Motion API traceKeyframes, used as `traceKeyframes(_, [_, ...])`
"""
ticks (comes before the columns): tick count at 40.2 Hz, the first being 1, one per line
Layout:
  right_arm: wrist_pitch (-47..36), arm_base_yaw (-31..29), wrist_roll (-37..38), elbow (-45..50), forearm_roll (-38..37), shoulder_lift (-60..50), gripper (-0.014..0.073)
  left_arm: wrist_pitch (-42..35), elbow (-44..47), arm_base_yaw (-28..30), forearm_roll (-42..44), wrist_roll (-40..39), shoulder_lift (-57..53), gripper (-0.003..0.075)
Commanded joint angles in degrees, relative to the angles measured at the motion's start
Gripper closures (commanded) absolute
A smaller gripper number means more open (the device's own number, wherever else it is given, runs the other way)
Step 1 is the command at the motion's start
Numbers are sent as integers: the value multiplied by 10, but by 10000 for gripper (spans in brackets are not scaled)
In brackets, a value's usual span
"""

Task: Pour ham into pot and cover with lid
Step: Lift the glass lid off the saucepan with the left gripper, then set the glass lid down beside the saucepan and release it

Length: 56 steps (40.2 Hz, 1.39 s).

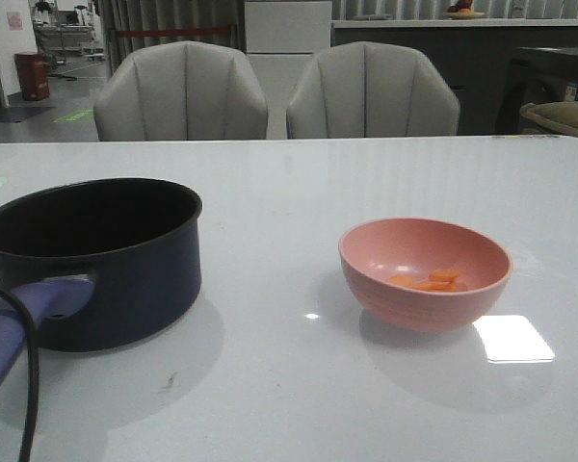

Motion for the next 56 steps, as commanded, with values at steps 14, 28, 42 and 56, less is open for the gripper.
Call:
traceKeyframes(14, [-46, -4, -3, -2, 1, -12, 444, -57, -5, 1, -14, 3, 39, 365])
traceKeyframes(28, [-46, -4, -3, -2, 1, -12, 444, -54, -13, 1, -14, 3, 61, 148])
traceKeyframes(42, [-46, -4, -3, -2, 1, -12, 444, -11, -58, -7, -19, 3, 36, 136])
traceKeyframes(56, [-46, -4, -3, -2, 1, -12, 444, -8, -64, -58, -13, 3, -113, 136])
